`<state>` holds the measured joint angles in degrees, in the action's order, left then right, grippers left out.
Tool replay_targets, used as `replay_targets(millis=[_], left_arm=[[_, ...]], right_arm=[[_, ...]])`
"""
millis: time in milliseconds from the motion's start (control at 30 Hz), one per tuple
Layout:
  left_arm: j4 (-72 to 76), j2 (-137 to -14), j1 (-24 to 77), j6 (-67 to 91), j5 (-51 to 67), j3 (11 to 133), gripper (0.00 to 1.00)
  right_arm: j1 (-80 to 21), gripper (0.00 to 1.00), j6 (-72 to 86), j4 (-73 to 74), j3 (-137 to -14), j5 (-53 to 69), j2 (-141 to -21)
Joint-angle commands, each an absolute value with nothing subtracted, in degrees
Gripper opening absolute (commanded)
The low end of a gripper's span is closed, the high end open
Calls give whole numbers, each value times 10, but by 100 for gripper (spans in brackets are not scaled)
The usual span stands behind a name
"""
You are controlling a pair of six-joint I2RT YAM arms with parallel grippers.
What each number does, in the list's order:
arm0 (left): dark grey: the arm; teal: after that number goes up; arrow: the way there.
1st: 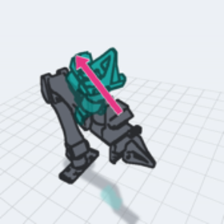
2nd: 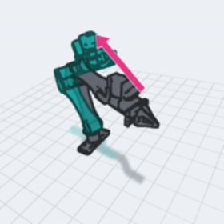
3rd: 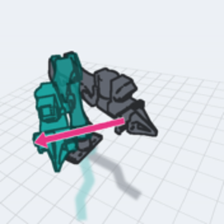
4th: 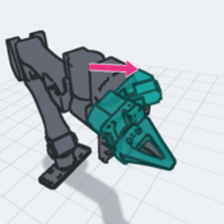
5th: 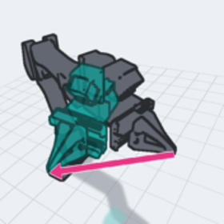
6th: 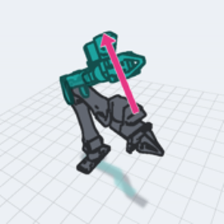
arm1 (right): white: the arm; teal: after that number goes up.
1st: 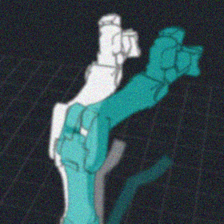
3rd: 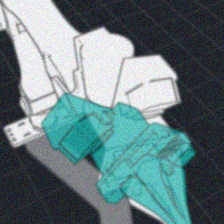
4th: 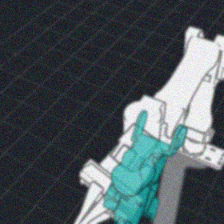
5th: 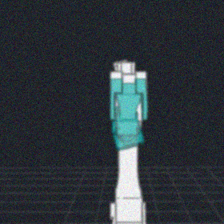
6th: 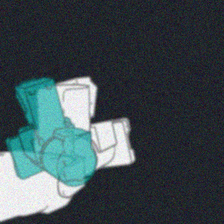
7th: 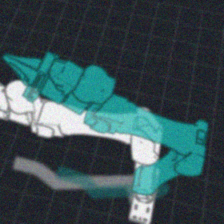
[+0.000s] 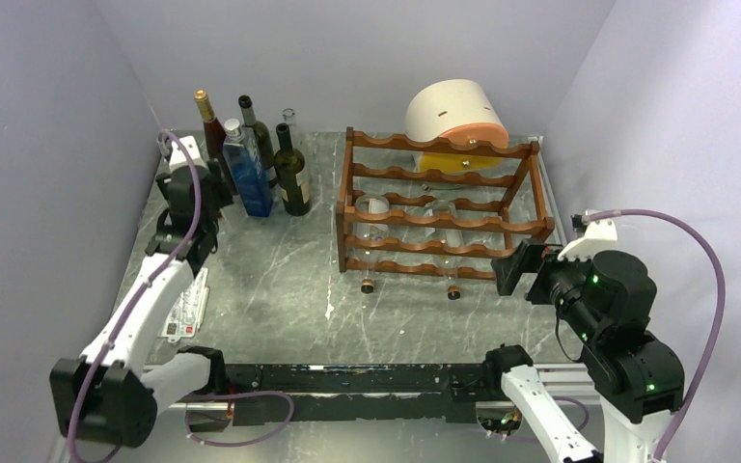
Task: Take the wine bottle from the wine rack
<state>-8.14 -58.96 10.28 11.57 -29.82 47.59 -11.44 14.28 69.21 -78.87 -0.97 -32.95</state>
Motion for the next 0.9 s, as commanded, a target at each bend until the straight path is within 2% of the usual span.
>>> replay_targets(millis=[0, 267, 633, 867], left_arm=[[86, -649, 52, 108, -242, 545, 7], [202, -725, 1, 84, -108, 539, 7], [226, -783, -33, 53, -46, 517, 7], [202, -814, -45, 86, -8, 534, 19]], right_arm=[[-144, 100, 125, 662, -789, -43, -317], [-161, 100, 117, 654, -793, -65, -318], [-161, 100, 122, 644, -776, -53, -321], [-161, 100, 137, 635, -773, -36, -324]])
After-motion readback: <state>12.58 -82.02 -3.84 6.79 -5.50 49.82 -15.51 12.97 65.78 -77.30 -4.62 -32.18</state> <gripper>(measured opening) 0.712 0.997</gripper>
